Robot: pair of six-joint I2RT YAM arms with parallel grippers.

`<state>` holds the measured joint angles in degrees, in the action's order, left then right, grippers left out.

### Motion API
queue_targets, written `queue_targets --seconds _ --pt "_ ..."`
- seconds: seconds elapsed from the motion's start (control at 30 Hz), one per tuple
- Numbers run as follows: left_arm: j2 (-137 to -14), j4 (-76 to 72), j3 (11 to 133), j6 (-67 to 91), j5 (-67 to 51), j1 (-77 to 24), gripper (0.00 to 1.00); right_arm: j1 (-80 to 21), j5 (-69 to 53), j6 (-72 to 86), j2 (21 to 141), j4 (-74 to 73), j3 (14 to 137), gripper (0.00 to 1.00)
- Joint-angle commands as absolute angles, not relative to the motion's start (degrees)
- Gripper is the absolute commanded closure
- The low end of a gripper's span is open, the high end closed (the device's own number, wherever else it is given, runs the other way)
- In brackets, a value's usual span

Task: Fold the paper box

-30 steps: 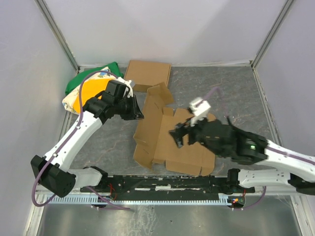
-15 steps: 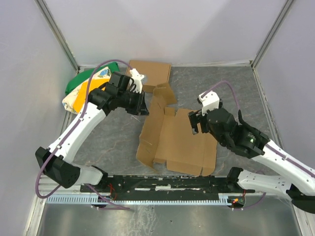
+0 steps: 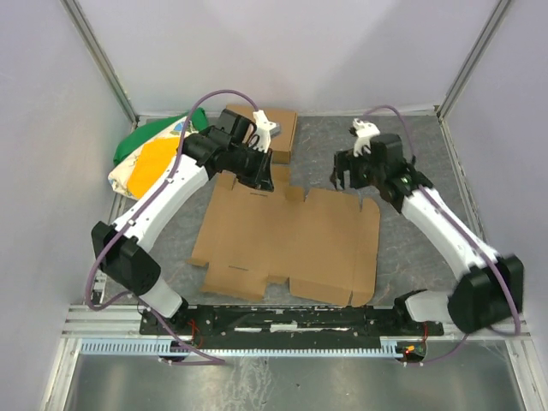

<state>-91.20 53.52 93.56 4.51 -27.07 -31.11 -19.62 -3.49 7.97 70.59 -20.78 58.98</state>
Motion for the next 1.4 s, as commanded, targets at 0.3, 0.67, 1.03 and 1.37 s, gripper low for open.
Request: queue_targets --seconds 0.3,0.67,1.03,1.37 --pt "-52.66 22.7 60.86 18.93 12.57 -26.16 0.71 -25.54 -18.17 -7.12 119.42 -37.84 115.93 0.21" --pt "-28.08 20.26 41.51 23.69 23.71 -26.17 0.68 -30.76 -16.47 -14.97 137.27 -45.32 136.53 0.18" --pt "-19.28 25.62 37.08 25.52 22.84 -26.12 0.68 -33.78 -13.33 -17.24 140.21 -46.21 135.05 0.22" --pt "-20.0 26.86 37.79 25.4 24.65 -26.17 0.67 -34.68 -13.99 -17.31 145.14 -45.66 138.62 0.25"
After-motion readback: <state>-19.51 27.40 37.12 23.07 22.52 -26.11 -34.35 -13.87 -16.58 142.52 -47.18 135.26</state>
